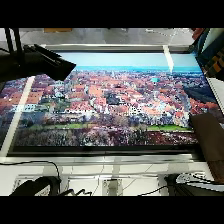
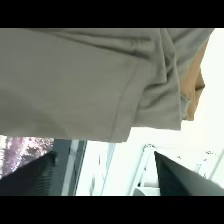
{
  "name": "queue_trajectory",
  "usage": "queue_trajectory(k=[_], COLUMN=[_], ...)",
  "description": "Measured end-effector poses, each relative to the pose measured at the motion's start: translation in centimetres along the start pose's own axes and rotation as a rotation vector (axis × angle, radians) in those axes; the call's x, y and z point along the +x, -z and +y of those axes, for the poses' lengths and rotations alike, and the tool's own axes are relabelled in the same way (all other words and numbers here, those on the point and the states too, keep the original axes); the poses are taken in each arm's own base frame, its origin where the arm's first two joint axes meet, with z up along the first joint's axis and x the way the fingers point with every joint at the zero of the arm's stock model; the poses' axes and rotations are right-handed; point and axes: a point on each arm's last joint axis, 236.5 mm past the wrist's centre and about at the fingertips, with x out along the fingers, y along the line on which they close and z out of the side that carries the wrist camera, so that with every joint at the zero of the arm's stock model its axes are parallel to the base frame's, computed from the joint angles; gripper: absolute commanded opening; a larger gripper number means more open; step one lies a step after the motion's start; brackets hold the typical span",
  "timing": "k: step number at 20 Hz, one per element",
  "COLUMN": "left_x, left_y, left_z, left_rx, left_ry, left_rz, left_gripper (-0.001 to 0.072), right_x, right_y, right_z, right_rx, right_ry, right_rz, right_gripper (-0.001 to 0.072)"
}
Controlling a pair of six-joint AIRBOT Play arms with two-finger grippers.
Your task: Fold the clothes and pants, and hang the long-sleeved shirts on hangers.
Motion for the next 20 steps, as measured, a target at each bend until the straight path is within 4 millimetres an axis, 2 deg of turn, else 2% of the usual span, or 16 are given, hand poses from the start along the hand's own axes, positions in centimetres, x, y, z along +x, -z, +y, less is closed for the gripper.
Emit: queue_trajectory(k=[1, 3, 4, 7, 9, 13, 16, 18, 20], left_x=[0.0, 0.2, 0.4, 0.9, 1.0, -0.4, -1.9, -2.5, -2.7], left_y=[0.0, -0.1, 0.0, 0.9, 1.9, 4.7, 8.6, 12.1, 15.2], left_z=[0.0, 0.3, 0.6, 2.2, 4.0, 8.9, 12.6, 14.4, 15.1], left_rx=[0.000, -0.002, 0.001, 0.018, 0.001, -0.109, -0.227, -0.318, -0.395], left_ry=[0.000, -0.008, -0.016, -0.074, -0.142, -0.294, -0.387, -0.433, -0.455], left_rz=[-0.001, -0.006, -0.003, 0.034, 0.071, 0.151, 0.240, 0.309, 0.369], left_gripper=[0.0587, 0.0132, 0.0015, 0.0014, 0.0014, 0.0013, 0.0014, 0.0014, 0.0014], right_x=[0.0, -0.2, -0.3, -1.4, -2.7, -5.5, -7.9, -10.3, -12.8], right_y=[-0.2, -0.3, -0.3, 0.7, 2.4, 8.9, 14.1, 17.0, 19.0], right_z=[0.4, 2.1, 3.3, 8.6, 13.0, 20.9, 24.4, 25.5, 25.7], right_rx=[-0.012, -0.050, -0.083, -0.256, -0.394, -0.702, -0.918, -1.031, -1.114], right_ry=[-0.016, -0.073, -0.107, -0.245, -0.341, -0.474, -0.530, -0.575, -0.624], right_rz=[-0.010, -0.024, -0.034, -0.073, -0.100, -0.147, -0.207, -0.278, -0.357], right_gripper=[0.0015, 0.0011, 0.0011, 0.0011, 0.0011, 0.0012, 0.0011, 0.0011, 0.0012])
